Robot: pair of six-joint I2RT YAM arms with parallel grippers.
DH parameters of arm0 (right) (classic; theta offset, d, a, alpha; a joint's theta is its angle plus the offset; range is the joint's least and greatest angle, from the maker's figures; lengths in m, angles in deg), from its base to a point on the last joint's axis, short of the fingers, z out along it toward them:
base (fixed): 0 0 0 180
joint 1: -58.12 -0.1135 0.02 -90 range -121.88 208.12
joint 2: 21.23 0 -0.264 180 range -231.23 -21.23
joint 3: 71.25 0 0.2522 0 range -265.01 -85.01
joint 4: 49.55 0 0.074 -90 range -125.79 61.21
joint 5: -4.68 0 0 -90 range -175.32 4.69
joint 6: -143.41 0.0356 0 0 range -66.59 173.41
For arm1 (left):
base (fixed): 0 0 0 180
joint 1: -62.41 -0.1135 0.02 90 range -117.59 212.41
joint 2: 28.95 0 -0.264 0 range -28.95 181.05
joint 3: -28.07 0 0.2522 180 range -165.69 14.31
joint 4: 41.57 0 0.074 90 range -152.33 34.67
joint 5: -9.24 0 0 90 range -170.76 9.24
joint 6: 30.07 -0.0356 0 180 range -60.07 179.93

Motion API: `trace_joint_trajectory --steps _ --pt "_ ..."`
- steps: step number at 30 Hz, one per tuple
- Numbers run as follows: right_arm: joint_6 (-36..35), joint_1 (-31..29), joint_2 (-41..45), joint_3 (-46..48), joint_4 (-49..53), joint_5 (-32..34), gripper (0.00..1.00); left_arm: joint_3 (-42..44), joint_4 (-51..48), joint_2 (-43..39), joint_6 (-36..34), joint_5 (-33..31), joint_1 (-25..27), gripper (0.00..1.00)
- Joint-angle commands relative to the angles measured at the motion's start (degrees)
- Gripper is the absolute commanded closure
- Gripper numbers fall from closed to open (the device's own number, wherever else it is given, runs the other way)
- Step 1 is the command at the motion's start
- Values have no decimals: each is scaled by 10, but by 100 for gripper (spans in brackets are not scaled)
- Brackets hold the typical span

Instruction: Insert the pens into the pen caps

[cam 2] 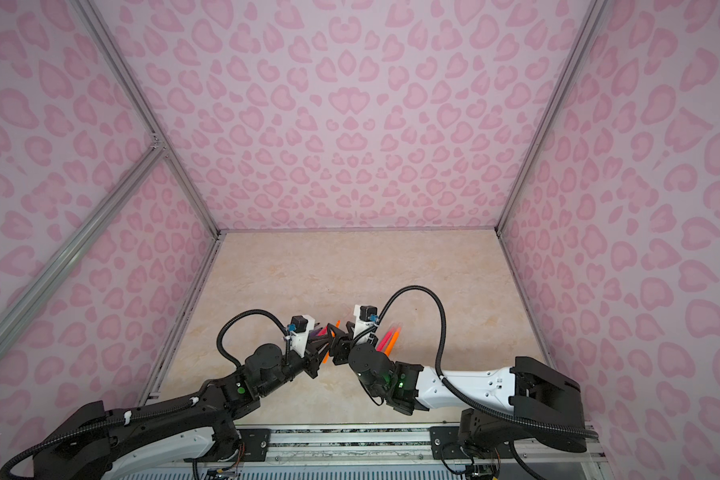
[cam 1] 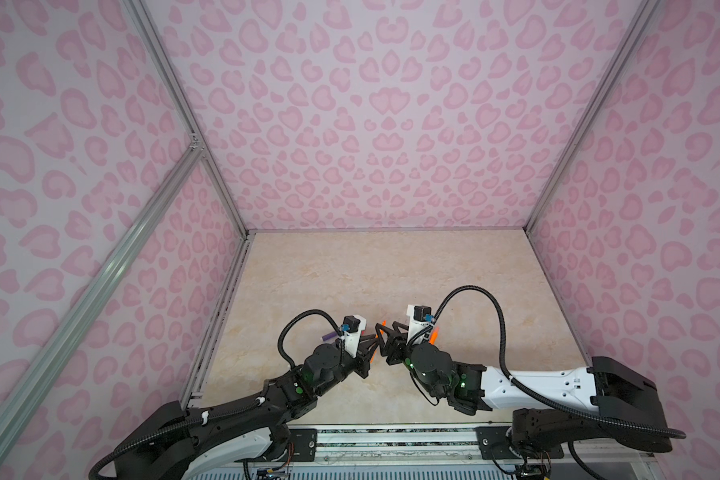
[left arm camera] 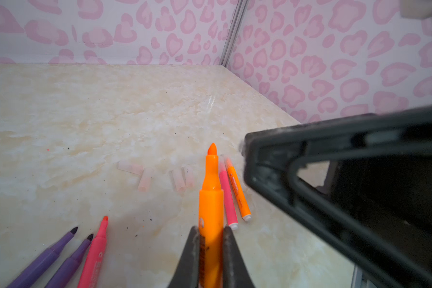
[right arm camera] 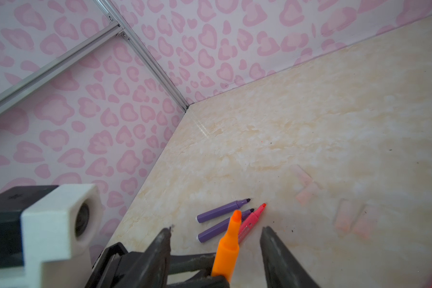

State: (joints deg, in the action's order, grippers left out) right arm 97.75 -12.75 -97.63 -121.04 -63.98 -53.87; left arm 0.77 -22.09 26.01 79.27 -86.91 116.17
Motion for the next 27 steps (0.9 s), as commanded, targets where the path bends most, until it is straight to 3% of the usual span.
trace_joint_trajectory --steps 1,7,21,27 --pt "15 -2 -16 -6 -13 -1 42 13 27 -31 -13 -13 3 97" --pt "15 -3 -44 -26 -18 -24 44 25 14 -71 -19 -19 6 97" --pt "33 -5 -55 -22 -53 -49 64 37 17 -93 -21 -30 6 97" --pt "41 -5 -71 -26 -72 -71 66 41 18 -100 -22 -29 6 97"
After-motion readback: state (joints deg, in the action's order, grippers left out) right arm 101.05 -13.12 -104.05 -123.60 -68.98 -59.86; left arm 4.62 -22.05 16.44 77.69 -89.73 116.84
